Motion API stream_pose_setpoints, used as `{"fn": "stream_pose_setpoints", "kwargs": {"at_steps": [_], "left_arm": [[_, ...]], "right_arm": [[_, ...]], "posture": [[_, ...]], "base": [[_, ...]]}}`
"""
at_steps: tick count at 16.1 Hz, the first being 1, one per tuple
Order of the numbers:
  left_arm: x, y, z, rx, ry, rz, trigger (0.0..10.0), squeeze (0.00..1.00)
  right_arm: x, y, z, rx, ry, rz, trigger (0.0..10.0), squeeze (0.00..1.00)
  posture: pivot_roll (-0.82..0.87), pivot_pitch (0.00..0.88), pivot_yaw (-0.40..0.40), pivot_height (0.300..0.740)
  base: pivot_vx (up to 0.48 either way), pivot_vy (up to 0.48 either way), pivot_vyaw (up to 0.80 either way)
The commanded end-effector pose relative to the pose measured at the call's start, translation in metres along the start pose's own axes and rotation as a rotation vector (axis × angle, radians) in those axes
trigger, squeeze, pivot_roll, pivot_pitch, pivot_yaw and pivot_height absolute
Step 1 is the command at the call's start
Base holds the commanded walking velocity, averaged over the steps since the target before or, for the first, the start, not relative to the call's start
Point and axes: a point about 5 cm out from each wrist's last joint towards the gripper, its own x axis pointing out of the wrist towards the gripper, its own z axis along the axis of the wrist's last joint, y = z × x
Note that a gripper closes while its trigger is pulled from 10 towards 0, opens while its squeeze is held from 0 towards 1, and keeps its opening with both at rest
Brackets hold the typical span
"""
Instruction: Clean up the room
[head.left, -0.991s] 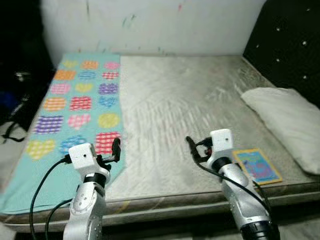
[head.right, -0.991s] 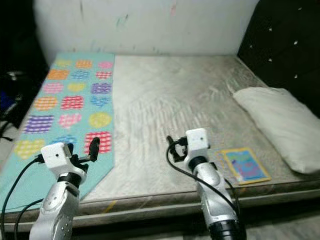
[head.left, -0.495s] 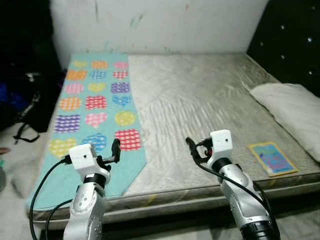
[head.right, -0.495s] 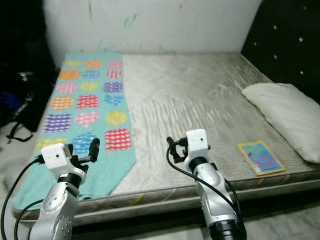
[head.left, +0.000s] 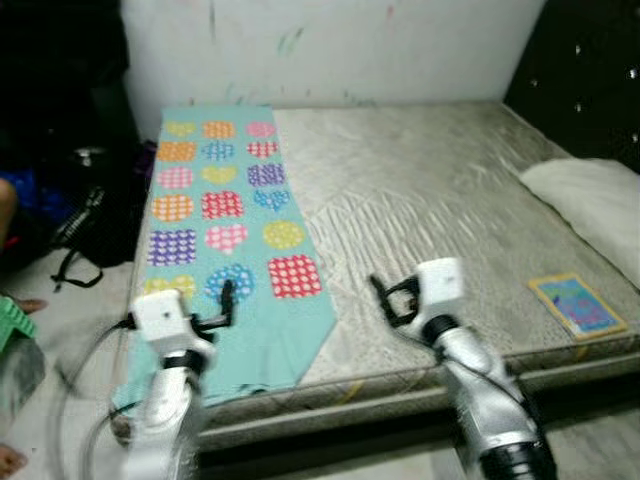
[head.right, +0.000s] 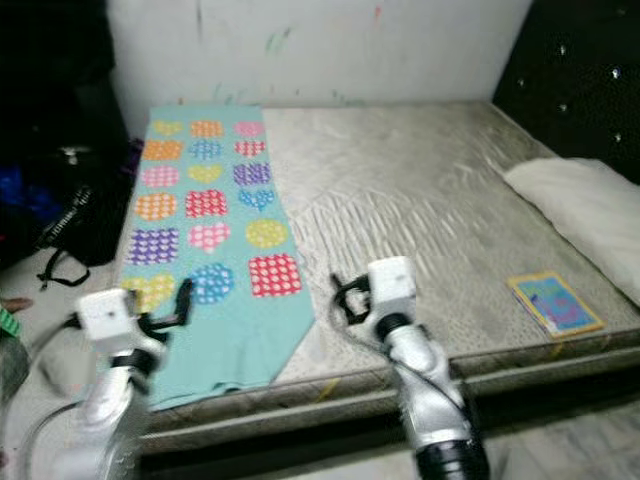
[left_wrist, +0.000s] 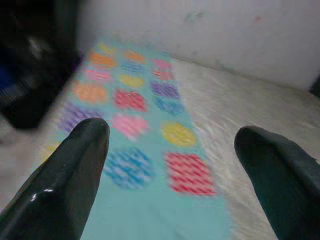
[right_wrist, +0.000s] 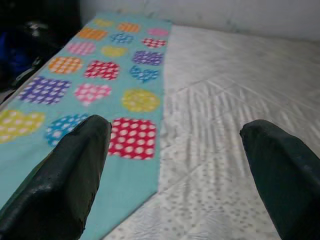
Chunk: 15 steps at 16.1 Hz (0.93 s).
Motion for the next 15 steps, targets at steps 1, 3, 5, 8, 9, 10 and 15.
{"fn": "stream_pose_setpoints", "kwargs": {"at_steps": [1,3,5,8,9,10,15], "left_arm": [[-0.0018,-0.0006,0.0035,0.021,-0.023,0.008,10.0,0.0],[-0.0024,-0.0022,0.0025,0.014,-0.015,0.002,10.0,0.0],[-0.003,-0.0009,0.0016,0.004,-0.01,0.02,10.0,0.0],[-0.0028,-0.0008,0.0014,0.011,-0.012,0.03,10.0,0.0],[-0.0028,-0.0008,0.0014,0.011,-0.012,0.03,10.0,0.0],[-0.0027,-0.0011,0.0011,0.013,-0.01,0.031,10.0,0.0],[-0.0022,-0.0029,-0.001,0.021,-0.002,0.028,10.0,0.0]], "right_arm": [[-0.0053,-0.0089,-0.0051,-0.025,0.016,-0.025,10.0,0.0],[-0.0059,-0.0067,-0.0051,-0.034,0.015,-0.011,10.0,0.0],[-0.0047,-0.0037,-0.0025,-0.035,0.007,0.005,10.0,0.0],[-0.0042,-0.0055,-0.0011,-0.046,0.005,0.006,10.0,0.0],[-0.0042,-0.0055,-0.0011,-0.046,0.005,0.006,10.0,0.0],[-0.0037,-0.0058,0.0001,-0.055,0.001,0.01,10.0,0.0],[-0.0008,-0.0055,0.0029,-0.076,-0.008,-0.008,10.0,0.0]], "posture": [[-0.02,0.0,-0.035,0.74],[-0.02,0.0,-0.035,0.74],[-0.02,0.0,-0.037,0.74],[-0.02,0.0,-0.039,0.74],[-0.02,0.0,-0.039,0.74],[-0.02,0.0,-0.039,0.74],[-0.03,0.0,-0.035,0.74]], "base": [[0.0,0.0,0.0],[0.0,0.0,0.0],[0.0,0.0,0.0],[0.0,0.0,0.0],[0.0,0.0,0.0],[0.0,0.0,0.0],[0.0,0.0,0.0]]}}
